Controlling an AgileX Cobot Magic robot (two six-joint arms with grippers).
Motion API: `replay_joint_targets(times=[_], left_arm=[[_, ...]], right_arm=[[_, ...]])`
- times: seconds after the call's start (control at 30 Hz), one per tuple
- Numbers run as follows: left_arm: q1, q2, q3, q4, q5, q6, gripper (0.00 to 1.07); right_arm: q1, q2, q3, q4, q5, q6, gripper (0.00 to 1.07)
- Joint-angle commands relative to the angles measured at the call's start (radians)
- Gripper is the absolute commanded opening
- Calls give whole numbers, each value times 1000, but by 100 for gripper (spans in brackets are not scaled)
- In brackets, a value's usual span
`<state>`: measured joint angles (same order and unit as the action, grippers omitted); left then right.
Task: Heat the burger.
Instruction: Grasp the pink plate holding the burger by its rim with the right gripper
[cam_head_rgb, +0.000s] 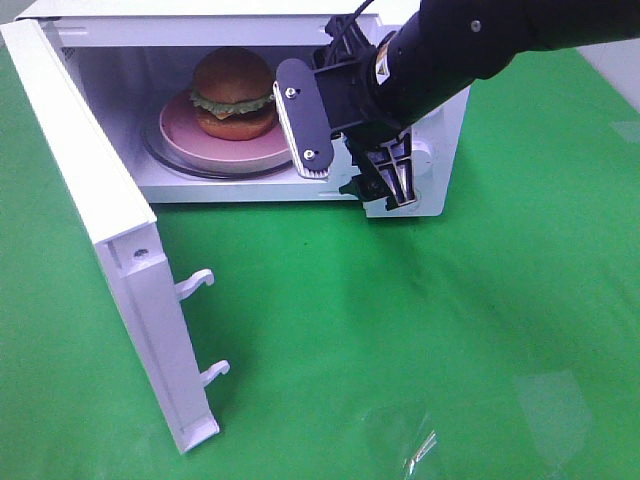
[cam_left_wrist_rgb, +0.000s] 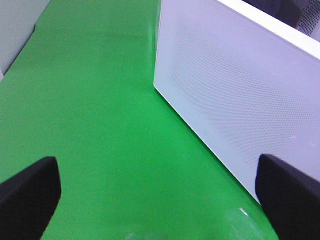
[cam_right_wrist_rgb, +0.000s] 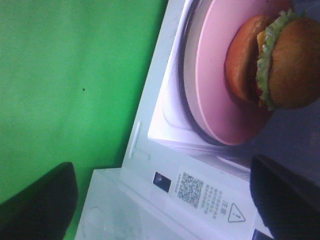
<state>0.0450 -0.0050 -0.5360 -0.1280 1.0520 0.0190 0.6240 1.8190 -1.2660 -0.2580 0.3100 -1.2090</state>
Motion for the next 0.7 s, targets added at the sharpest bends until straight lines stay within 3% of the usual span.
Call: replay_joint_targets(times=[0.03, 0.7], left_arm=[[4, -15, 3, -3, -14, 3, 98], [4, -15, 3, -3, -14, 3, 98]], right_arm=[[11, 27, -29, -2, -12, 9, 88], [29, 304, -308, 6, -8, 57, 85]])
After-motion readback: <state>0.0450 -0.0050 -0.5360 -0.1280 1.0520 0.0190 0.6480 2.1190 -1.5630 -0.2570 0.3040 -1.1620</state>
